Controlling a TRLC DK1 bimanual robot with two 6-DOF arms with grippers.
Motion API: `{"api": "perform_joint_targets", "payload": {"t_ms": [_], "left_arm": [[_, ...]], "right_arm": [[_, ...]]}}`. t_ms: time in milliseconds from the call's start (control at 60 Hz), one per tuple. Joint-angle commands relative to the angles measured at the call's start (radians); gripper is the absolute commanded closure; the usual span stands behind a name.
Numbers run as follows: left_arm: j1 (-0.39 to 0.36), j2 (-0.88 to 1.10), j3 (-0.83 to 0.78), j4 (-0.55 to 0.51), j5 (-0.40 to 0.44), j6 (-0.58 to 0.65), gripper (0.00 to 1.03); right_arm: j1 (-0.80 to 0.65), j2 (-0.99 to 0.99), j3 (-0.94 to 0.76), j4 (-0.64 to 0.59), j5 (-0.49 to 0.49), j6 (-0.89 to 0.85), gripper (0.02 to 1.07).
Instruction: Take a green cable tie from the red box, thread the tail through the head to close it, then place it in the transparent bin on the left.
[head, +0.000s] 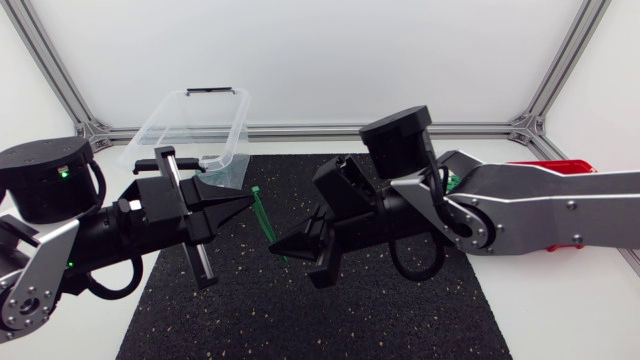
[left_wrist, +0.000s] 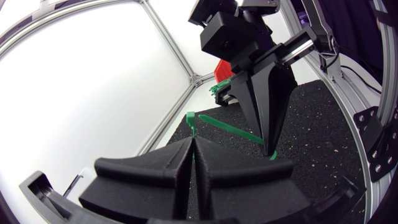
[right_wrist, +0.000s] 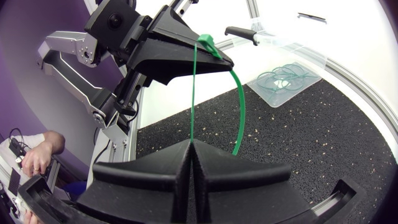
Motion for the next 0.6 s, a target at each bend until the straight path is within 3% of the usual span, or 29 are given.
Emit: {"api": "perform_joint_targets", "payload": {"t_ms": [0,583], "left_arm": [[0.001,-0.026,0.020,-0.007,0.001,-0.003,1.00],[-0.005,-0.027,-0.010,0.008,0.000,0.000,1.00]], "right_arm": [[0.007,0.002,-0.027,0.011,0.008,0.016,1.02],[0.008,-0.007,-0.031,0.015,0.011,0.015,1.02]]}}
